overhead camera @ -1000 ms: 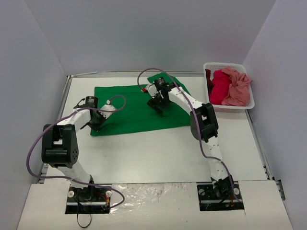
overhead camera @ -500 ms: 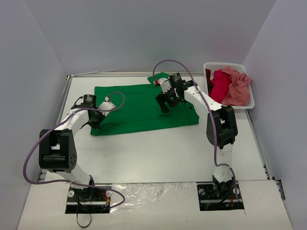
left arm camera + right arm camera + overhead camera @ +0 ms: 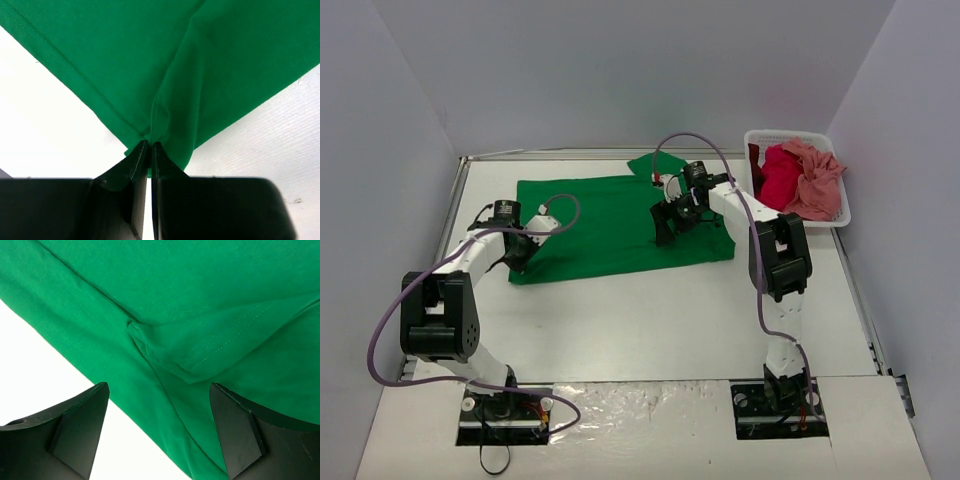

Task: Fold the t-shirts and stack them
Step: Fold the flattened tshirt in 1/3 of the way

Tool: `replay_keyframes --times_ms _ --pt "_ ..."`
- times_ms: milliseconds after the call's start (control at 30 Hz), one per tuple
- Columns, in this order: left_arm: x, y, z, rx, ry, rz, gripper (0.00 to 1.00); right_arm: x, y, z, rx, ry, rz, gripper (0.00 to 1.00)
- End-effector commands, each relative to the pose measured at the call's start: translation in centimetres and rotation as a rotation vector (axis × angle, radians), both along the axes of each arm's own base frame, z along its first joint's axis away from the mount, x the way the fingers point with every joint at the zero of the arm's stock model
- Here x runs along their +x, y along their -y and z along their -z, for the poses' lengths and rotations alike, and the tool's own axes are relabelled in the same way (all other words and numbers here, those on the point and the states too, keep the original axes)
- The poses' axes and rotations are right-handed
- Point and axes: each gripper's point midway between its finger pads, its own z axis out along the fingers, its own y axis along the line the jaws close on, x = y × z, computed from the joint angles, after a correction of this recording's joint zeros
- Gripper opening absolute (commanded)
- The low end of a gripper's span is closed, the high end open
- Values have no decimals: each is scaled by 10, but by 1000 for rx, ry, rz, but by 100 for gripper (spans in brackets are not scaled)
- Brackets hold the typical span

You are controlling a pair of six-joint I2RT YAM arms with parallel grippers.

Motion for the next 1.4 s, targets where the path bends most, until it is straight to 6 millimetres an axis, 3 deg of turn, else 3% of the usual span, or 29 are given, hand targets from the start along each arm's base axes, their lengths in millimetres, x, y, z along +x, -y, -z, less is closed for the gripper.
replay_keyframes --times_ms 0,500,733,767,867,900,933,1000,1100,1267,1300,1367 --pt "0 -2 -12 -11 31 -20 2 -3 -7 -1 56 -44 -6 77" --pt "-3 -2 -8 -9 27 -24 2 -1 -11 15 110 -116 0 78" --pt "-3 -1 -7 -17 22 -30 2 12 -20 -2 161 -78 -20 78" --pt "-3 -1 -8 -17 24 -30 2 19 -24 -11 180 -57 -26 78" --pt "-5 -2 -8 -13 16 -32 2 27 -35 -13 222 -71 -40 78" --pt "-5 -2 -10 -11 21 -35 2 39 -42 -26 250 -37 -55 78" --pt "-6 -3 -10 -9 19 -35 2 41 -46 -20 262 -54 -55 78" --pt "-7 -4 -11 -4 20 -38 2 49 -56 -30 309 -45 -76 78" --pt "-9 -5 -14 3 18 -41 2 49 -61 -34 336 -53 -98 78" --pt "-10 -7 -15 16 18 -40 2 36 -51 -36 319 -23 -145 78" --pt "-10 -7 -15 14 19 -41 2 35 -50 -48 322 7 -158 78" --pt "-10 -7 -16 11 22 -45 2 33 -47 -52 306 29 -162 78"
